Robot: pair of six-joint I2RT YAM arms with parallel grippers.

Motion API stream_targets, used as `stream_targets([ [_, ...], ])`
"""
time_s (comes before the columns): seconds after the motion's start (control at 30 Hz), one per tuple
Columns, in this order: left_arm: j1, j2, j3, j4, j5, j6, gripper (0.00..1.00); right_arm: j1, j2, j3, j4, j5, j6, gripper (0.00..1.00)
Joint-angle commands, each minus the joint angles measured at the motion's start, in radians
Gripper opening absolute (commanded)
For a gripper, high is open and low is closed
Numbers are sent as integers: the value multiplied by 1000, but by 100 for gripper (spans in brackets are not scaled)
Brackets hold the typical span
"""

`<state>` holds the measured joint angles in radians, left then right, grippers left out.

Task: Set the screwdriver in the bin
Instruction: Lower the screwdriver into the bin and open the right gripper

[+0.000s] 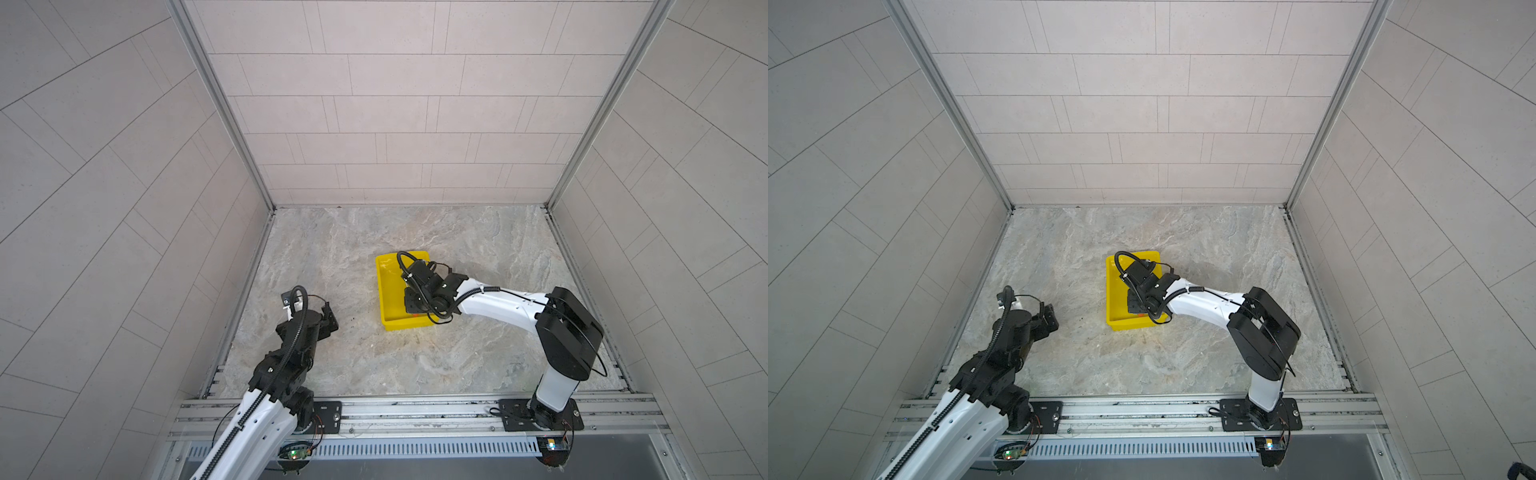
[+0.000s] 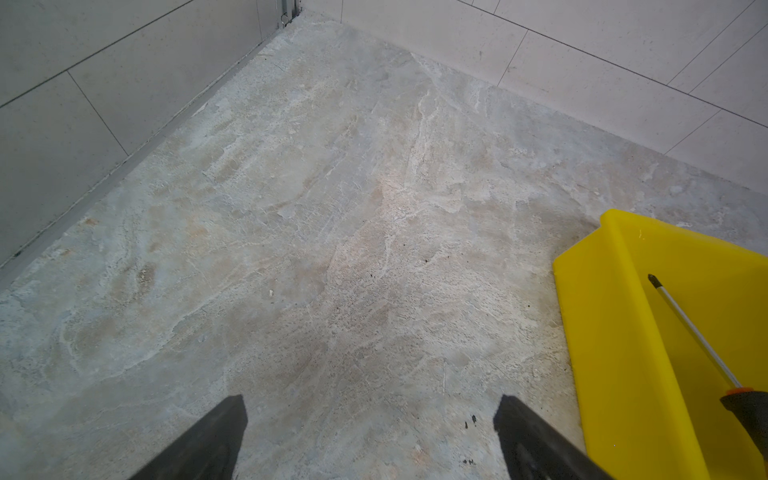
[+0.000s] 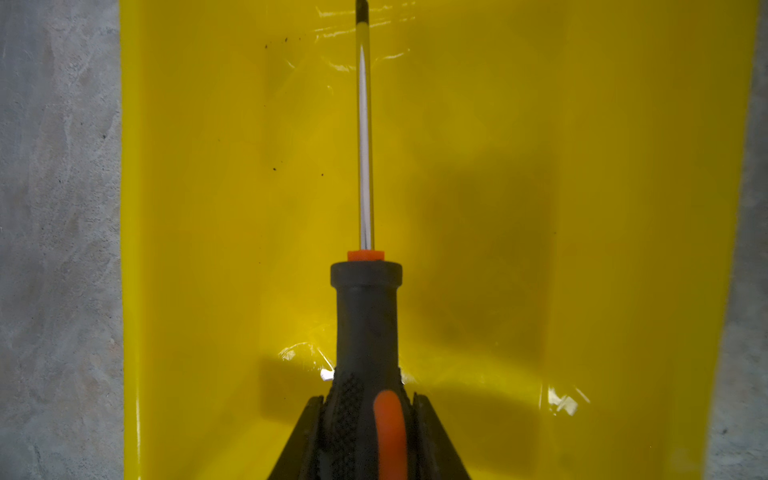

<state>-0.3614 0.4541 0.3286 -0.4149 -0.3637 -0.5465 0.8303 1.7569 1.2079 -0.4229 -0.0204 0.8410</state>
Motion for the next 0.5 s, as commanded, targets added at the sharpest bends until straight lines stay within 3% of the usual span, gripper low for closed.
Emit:
stream_targets([
  [0.0,-3,-6,-3,6,-14,0,100,-2,7,27,6,3,26,7],
  [0.17,-4,-5,-3,7,-14,0,100,-2,68,72,15,-28,52,16],
  [0.4,-4,-6,-3,6,-14,0,100,-2,73,81,13,-35,68,45],
  [0.47,-4,-5,-3,7,-13,1,100,-2,57,82,3,-30,64,48],
])
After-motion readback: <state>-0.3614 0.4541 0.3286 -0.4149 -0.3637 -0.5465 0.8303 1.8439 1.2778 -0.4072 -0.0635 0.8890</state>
